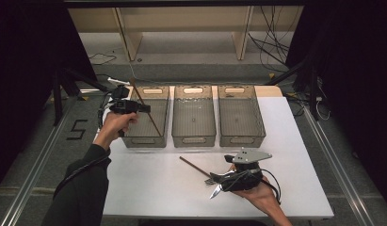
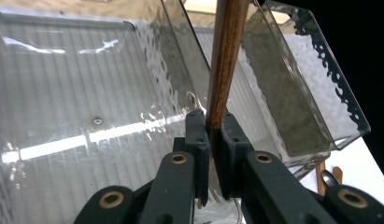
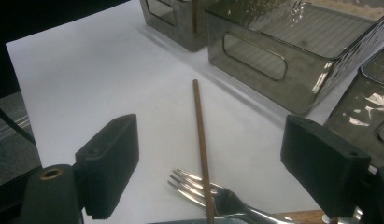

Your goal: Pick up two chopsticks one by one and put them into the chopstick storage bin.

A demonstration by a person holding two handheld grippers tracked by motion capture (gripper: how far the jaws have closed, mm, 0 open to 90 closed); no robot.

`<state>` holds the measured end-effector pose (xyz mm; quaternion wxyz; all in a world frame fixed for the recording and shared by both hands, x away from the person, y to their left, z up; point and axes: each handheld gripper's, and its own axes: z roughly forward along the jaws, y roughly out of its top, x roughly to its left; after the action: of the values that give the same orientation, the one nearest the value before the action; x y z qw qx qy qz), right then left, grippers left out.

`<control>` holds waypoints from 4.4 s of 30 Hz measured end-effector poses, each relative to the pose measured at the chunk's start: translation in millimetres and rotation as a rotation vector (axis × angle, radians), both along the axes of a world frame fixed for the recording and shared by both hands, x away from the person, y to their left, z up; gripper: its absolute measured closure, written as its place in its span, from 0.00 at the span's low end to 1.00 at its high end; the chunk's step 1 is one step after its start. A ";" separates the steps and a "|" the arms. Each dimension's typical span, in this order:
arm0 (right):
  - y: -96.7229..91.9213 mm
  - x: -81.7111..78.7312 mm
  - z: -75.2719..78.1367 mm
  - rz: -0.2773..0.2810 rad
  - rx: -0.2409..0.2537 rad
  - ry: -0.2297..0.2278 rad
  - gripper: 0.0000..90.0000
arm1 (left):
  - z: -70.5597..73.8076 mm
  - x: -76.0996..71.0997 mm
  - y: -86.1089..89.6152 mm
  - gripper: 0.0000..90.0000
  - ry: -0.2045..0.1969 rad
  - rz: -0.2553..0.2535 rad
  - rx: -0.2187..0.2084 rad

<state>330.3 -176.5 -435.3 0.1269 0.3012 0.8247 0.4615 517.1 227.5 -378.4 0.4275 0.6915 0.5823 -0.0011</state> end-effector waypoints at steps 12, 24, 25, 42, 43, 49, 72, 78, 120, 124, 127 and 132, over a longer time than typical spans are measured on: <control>0.1 0.1 0.3 0.001 -0.001 0.001 0.23 | -12.3 4.5 -9.6 0.93 0.046 -0.008 0.038; -0.6 0.3 1.1 0.000 0.002 -0.001 0.23 | -15.1 9.1 -16.6 0.79 0.053 0.021 0.063; -0.7 0.4 1.1 0.000 0.003 0.001 0.23 | -15.4 9.6 -17.7 0.73 0.051 0.024 0.066; -1.1 -0.2 1.9 0.006 0.005 0.003 0.23 | -21.5 12.1 -27.0 0.25 0.072 0.042 0.113; -1.2 0.0 1.9 0.005 0.004 0.003 0.23 | -21.2 10.6 -26.6 0.25 0.068 0.038 0.108; -0.8 0.6 1.7 0.005 -0.016 0.012 0.24 | -13.9 -5.3 -24.0 0.24 0.019 0.027 0.053; -2.8 5.8 -10.8 0.007 -0.233 0.197 0.38 | -19.8 -107.0 -26.4 0.22 -0.152 -0.065 -0.077; -4.7 5.2 -15.1 0.018 -0.290 0.246 0.46 | -32.8 -127.4 -33.2 0.21 -0.186 -0.088 -0.093; 5.8 1.7 -36.0 0.022 -0.476 0.275 0.87 | -46.8 -162.1 -62.9 0.19 -0.207 -0.136 -0.103; 10.1 -1.1 -35.9 0.027 -0.497 0.264 0.94 | -47.9 -162.0 -64.4 0.19 -0.201 -0.143 -0.100; 10.9 -1.0 -35.8 0.028 -0.499 0.267 0.95 | -48.6 -162.3 -66.3 0.19 -0.198 -0.144 -0.102; 10.1 -1.9 -34.5 0.030 -0.494 0.256 0.96 | -48.5 -162.5 -67.3 0.19 -0.195 -0.148 -0.106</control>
<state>328.4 -166.4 -469.9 0.0844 0.3049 0.9259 0.2063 354.7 160.2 -426.9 0.5167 0.7059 0.4845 0.0036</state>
